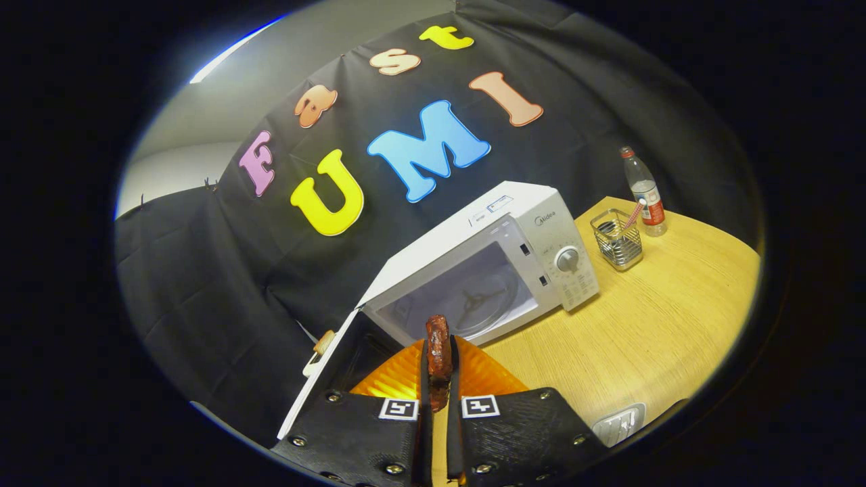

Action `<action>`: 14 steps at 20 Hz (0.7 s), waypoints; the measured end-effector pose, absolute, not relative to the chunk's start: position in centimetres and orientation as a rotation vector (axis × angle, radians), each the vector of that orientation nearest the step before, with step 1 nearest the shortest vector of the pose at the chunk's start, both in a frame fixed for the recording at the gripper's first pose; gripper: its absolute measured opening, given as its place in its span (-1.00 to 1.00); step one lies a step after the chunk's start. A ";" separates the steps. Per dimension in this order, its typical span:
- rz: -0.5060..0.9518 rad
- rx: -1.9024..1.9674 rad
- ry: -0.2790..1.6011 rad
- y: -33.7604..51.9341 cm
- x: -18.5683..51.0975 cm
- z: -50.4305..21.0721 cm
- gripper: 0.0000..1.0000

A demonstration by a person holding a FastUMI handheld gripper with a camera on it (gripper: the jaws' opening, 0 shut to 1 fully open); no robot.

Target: Open the microwave, put the food inside, and close the microwave door.

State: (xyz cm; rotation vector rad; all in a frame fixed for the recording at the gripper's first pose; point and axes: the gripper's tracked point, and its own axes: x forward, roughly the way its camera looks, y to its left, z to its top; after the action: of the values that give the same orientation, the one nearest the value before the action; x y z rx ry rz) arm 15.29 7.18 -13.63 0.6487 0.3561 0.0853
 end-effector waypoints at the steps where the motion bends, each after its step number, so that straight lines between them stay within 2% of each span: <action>1: 0.083 0.648 0.346 7.3 16.1 -13.6 -0.83; 14: 0.062 0.633 0.298 9.4 25.6 -17.7 -0.83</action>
State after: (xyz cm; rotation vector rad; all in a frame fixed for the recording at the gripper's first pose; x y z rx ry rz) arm 25.58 9.35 -17.73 0.6333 0.2983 0.0624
